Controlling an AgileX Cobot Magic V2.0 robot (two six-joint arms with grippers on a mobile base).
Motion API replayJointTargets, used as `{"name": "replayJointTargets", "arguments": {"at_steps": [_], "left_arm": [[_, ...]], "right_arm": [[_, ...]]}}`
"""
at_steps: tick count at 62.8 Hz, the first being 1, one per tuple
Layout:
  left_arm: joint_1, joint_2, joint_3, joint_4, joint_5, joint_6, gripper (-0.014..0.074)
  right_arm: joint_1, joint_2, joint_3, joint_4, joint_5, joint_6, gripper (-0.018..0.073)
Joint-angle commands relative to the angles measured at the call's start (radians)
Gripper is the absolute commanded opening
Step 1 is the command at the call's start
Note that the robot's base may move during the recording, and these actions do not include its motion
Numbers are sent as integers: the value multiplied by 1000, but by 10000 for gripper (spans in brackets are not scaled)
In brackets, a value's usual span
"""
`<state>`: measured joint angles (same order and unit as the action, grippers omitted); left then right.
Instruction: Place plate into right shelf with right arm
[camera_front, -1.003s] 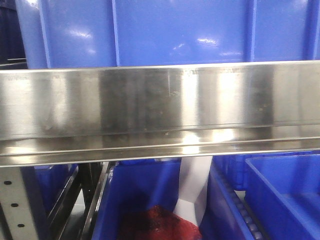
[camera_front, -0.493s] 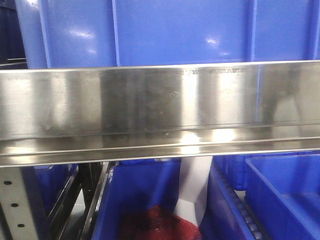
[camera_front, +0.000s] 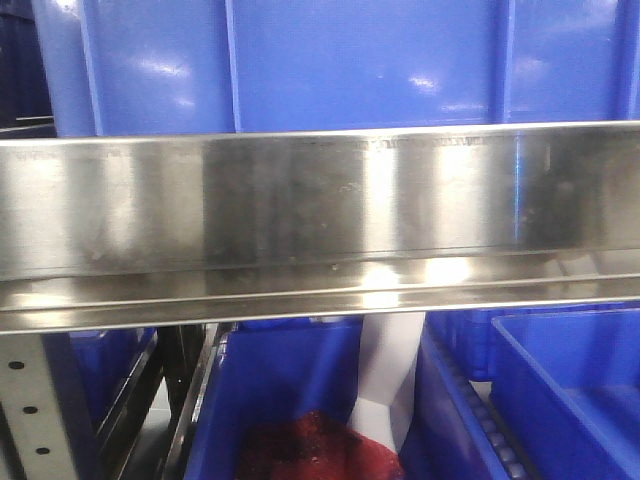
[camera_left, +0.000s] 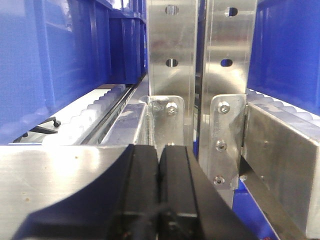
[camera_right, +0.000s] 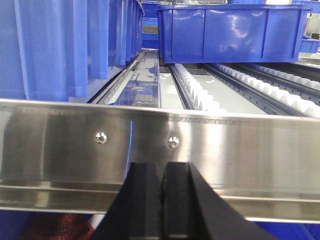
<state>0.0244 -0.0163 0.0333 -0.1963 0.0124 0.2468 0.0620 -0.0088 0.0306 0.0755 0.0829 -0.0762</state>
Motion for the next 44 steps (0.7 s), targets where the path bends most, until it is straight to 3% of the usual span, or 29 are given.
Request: {"name": "replayJointTargets", "arguments": {"at_steps": [1, 44], "left_arm": [[-6, -11, 8, -2, -86, -2, -47], [-6, -11, 8, -2, -86, -2, -47]], "right_arm": [[-7, -15, -9, 6, -89, -9, 56], [-7, -15, -9, 6, -89, -9, 56]]}}
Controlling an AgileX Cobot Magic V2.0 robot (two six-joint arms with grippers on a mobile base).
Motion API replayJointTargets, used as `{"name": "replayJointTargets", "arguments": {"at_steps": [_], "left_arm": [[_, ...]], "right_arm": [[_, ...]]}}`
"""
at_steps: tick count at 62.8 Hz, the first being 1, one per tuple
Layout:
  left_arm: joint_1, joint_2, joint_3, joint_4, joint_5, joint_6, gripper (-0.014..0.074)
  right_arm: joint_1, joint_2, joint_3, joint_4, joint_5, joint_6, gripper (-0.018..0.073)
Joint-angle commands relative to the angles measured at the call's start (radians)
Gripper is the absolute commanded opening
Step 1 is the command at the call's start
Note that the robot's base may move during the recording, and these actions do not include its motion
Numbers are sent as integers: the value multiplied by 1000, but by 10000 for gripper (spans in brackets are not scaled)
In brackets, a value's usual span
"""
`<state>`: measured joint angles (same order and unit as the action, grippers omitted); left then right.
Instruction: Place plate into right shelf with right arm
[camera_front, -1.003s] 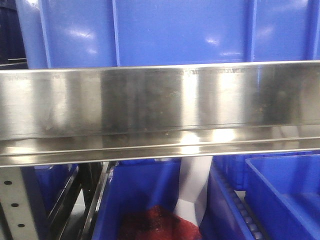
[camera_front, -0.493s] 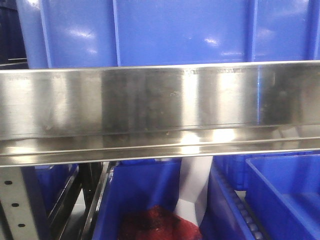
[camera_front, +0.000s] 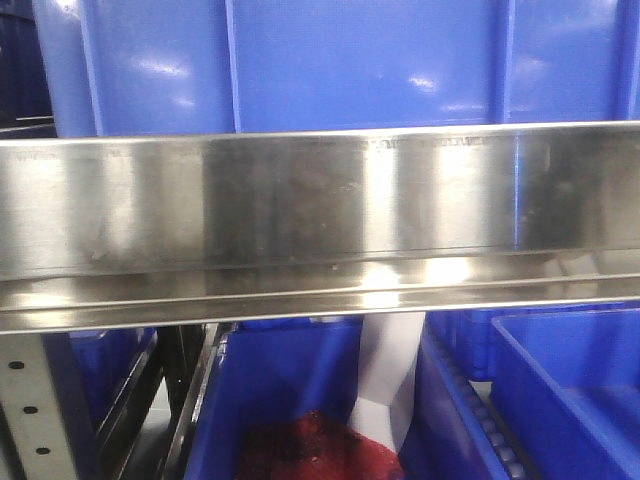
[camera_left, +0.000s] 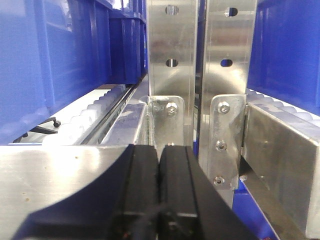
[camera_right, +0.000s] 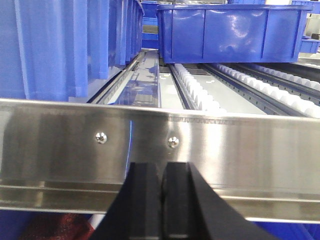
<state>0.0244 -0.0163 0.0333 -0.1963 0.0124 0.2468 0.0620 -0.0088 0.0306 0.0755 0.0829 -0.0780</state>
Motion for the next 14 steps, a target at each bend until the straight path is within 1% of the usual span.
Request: {"name": "replayJointTargets", "arguments": {"at_steps": [1, 14], "left_arm": [[-6, -11, 8, -2, -86, -2, -47], [-6, -11, 8, -2, -86, -2, -47]], "right_arm": [[-7, -15, -9, 6, -89, -7, 56], [-7, -15, -9, 6, -89, -7, 56]]}}
